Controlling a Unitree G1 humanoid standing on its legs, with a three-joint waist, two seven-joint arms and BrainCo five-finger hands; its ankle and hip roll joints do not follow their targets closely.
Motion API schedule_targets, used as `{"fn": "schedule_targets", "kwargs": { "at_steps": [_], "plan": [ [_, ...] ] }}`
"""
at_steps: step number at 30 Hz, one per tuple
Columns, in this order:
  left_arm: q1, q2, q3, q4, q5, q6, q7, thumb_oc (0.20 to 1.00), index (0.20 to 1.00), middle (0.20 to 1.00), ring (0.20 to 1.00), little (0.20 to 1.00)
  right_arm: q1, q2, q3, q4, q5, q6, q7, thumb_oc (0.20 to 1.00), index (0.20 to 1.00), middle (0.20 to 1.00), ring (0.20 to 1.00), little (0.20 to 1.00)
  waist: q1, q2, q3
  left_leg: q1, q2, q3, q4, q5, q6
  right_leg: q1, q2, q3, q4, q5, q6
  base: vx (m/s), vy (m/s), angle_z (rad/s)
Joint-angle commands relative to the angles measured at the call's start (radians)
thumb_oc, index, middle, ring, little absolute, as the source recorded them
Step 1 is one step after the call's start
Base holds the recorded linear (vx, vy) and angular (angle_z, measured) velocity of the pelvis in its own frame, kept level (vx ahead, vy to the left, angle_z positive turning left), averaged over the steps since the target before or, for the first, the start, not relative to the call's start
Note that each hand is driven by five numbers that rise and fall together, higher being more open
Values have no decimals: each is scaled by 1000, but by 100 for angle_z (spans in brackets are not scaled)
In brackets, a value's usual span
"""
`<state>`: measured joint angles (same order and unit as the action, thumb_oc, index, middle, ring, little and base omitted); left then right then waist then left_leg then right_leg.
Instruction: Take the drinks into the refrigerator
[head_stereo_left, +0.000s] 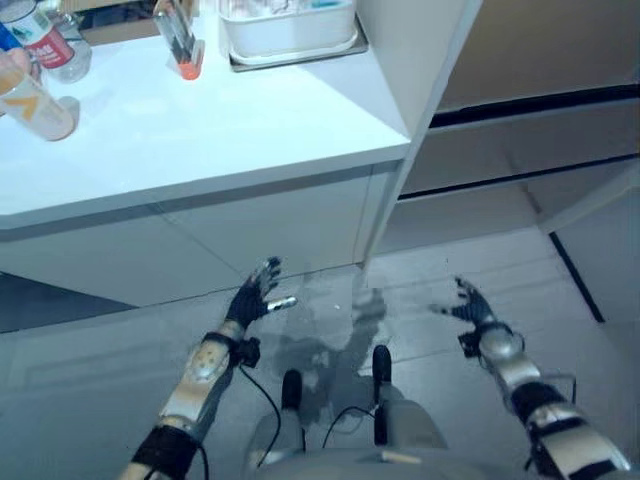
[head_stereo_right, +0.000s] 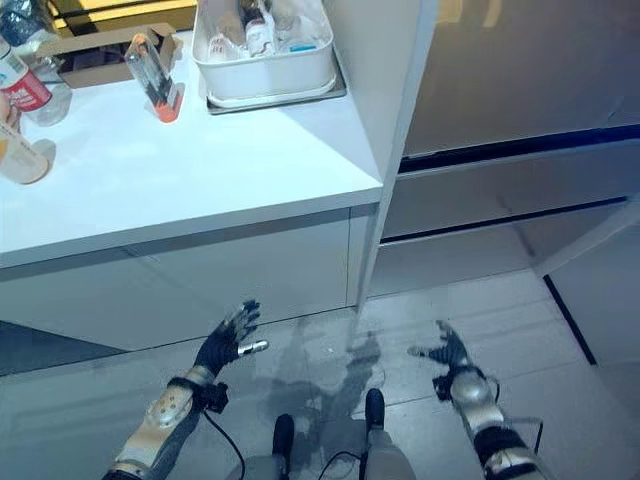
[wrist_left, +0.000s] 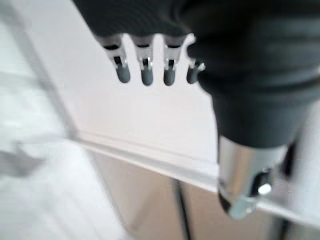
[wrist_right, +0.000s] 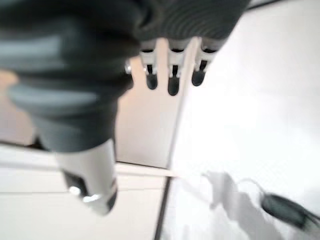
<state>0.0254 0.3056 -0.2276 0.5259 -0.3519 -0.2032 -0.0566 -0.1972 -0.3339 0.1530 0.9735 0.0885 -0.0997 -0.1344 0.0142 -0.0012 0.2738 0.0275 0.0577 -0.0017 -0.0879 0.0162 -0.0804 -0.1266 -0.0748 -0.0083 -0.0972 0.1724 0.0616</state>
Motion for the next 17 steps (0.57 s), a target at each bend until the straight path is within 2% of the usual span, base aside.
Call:
{"fn": "schedule_targets", "kwargs": {
  "at_steps": [1,2,3,4,5,7,8,11,17],
  "plan": [
    [-16,-49,9,137,103,-12,68,1000,1000,1000,1000,1000,-28,32,15,84,70,-49,19,1000,1000,1000,1000,1000,4,-34,-86,-57,-62,-20,20,-14,65,66,-20,-32,26,-86,46,81,-38,1],
    [-33,-69,19,222,133,-6,82,1000,1000,1000,1000,1000,-19,46,23,125,65,-45,27,1000,1000,1000,1000,1000,1,-35,-93,-49,-60,-18,20,-16,64,73,-18,-33,26,-90,46,90,-37,-1],
    [-46,-107,58,324,83,8,86,1000,1000,1000,1000,1000,-8,62,28,176,59,-39,33,1000,1000,1000,1000,1000,-2,-34,-101,-39,-59,-17,20,-19,63,82,-18,-33,26,-92,45,48,-17,0],
    [-46,-107,58,325,83,8,86,1000,1000,1000,1000,1000,-8,62,28,176,59,-40,33,1000,1000,1000,1000,1000,-2,-34,-101,-39,-59,-17,20,-19,63,83,-18,-33,26,-92,45,76,-34,-3],
    [-92,-146,112,524,66,21,96,1000,1000,1000,1000,1000,1,94,39,260,48,-24,41,1000,1000,1000,1000,1000,-5,-38,-117,-22,-56,-14,19,-24,62,97,-15,-34,28,-97,43,70,-28,-3],
    [-110,-170,168,662,55,38,101,1000,1000,1000,1000,1000,23,125,25,349,49,-9,49,1000,1000,1000,1000,1000,-6,-38,-139,-3,-55,-13,18,-32,62,116,-12,-33,27,-105,40,112,-25,-1],
    [-116,-183,197,700,21,46,99,1000,1000,1000,1000,1000,35,134,12,386,57,1,51,1000,1000,1000,1000,1000,-8,-38,-149,5,-54,-11,18,-36,61,124,-12,-35,26,-109,39,115,-12,3],
    [-119,-190,232,795,72,67,96,1000,1000,1000,1000,1000,66,169,15,425,44,13,55,1000,1000,1000,1000,1000,-14,-37,-177,31,-50,-6,12,-45,59,148,-8,-34,23,-118,37,103,-6,1],
    [-100,-199,228,844,143,94,97,1000,1000,1000,1000,1000,93,198,25,410,53,17,57,1000,1000,1000,1000,1000,-14,-36,-211,64,-51,-5,9,-62,60,180,-9,-38,29,-134,35,79,1,0]
  ]
}}
